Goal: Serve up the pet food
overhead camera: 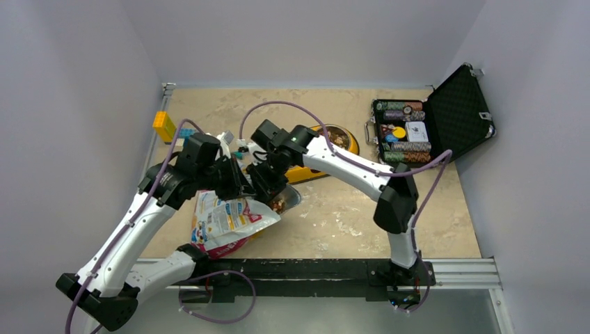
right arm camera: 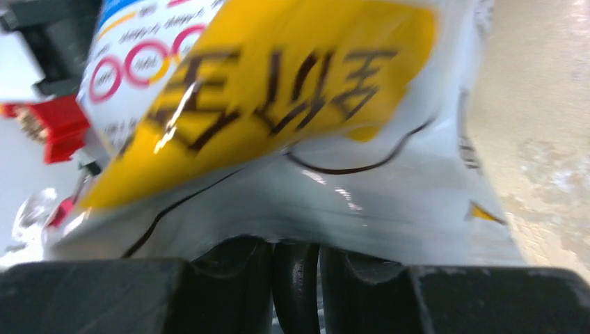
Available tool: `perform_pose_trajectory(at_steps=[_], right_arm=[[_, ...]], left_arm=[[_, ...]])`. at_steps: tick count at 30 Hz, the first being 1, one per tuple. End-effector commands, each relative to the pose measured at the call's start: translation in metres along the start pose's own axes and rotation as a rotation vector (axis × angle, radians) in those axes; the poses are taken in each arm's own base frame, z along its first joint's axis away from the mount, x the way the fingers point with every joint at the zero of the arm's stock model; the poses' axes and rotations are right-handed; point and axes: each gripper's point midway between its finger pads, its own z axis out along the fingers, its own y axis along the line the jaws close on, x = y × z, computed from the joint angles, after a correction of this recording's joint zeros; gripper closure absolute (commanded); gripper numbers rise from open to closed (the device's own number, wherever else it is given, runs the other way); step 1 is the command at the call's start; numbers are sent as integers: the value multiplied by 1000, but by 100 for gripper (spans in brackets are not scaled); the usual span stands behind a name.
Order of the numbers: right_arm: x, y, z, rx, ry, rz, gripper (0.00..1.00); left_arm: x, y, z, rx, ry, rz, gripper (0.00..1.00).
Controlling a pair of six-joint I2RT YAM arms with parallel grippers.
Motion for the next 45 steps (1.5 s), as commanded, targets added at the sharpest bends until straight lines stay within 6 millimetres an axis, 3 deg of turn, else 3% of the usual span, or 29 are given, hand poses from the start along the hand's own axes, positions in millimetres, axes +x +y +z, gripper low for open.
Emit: perform_pose_trajectory(at_steps=[1,6,10,14,22,27,36,45], right_arm=[[-21,106,-68,-570,-269,-237,100],[-9,91,-122,-798,-361,-192,100],[8,58,-137,-753,-412,-133,100],[30,24,-123,-687,-407,-33,100],[63,-7,-88,-592,-377,110,100],[71,-5,-99,-638,-413,143,100],[81,-22,-132,-641,-480,183,100],[91,-26,-127,-616,-450,188,100]], left_arm=[[2,-49,-26,239,-26,22,100],[2,-31,-36,177,-96,19,100],[1,-17,-44,136,-154,13,100],[-2,-13,-52,131,-209,13,100],[-13,-15,-67,134,-293,38,100],[-12,-11,-67,120,-297,38,100],[-9,-9,-66,127,-290,52,100],[-11,-29,-65,212,-276,96,100]])
